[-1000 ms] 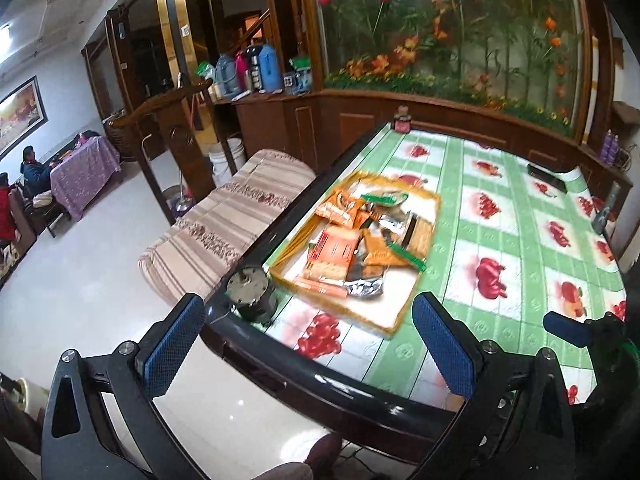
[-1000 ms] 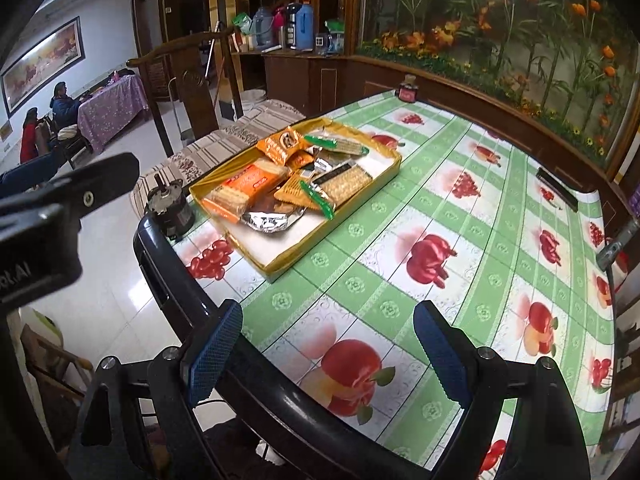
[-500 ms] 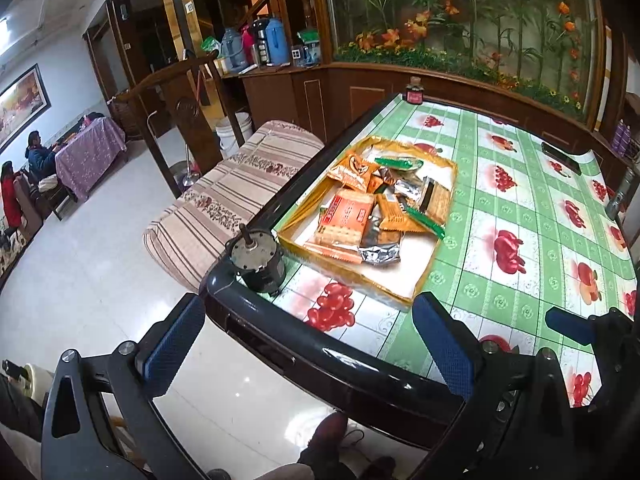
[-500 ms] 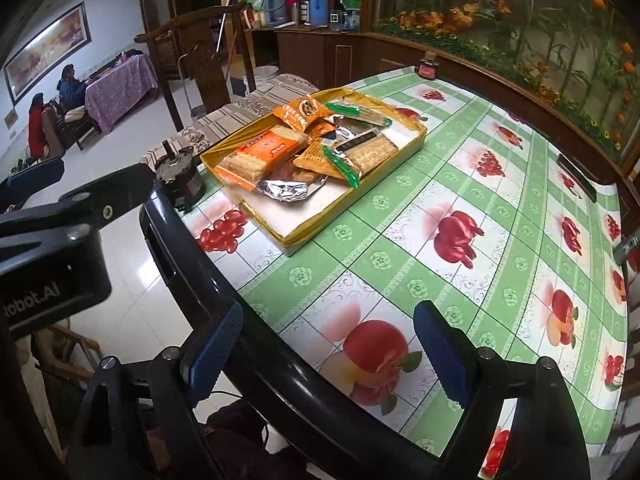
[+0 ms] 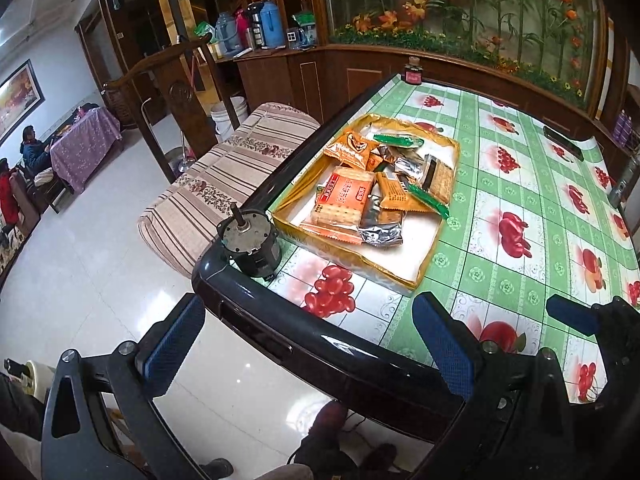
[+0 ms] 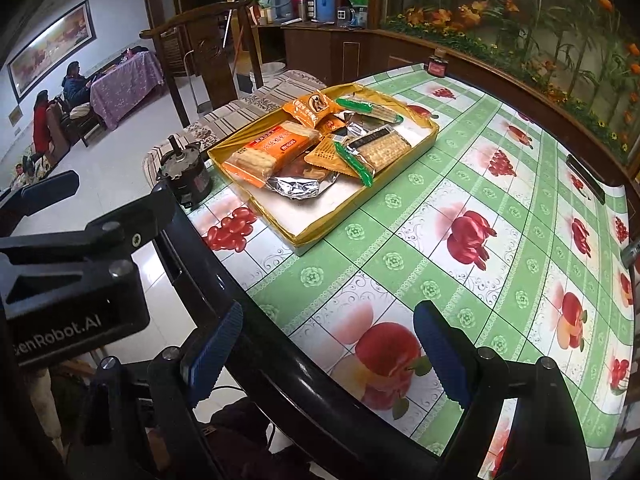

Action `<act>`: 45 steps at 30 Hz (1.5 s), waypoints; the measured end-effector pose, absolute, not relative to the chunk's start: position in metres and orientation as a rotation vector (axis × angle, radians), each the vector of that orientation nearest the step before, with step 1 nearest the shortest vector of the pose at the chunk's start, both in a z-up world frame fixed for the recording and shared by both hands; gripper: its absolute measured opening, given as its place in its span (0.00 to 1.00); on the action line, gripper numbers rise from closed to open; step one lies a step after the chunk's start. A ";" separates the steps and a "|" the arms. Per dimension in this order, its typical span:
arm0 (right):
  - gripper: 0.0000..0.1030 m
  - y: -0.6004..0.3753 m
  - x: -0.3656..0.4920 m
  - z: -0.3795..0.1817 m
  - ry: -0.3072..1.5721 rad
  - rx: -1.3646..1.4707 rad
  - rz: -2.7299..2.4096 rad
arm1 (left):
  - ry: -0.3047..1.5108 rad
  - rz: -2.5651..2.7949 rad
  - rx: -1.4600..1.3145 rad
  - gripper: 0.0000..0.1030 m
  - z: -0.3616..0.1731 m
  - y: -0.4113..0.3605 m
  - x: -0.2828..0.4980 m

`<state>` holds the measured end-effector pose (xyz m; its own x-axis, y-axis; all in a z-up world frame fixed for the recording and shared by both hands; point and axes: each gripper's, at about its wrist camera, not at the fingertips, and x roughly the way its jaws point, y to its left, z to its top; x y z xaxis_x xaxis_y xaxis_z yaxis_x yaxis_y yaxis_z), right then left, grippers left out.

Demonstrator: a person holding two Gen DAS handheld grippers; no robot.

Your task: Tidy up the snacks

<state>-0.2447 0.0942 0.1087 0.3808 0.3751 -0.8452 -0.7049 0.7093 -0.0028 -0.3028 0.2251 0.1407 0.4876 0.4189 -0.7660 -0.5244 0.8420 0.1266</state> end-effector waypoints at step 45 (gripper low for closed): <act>0.86 0.133 -0.242 0.092 0.985 -0.432 0.822 | 1.000 0.587 -0.273 1.00 0.114 0.265 -0.294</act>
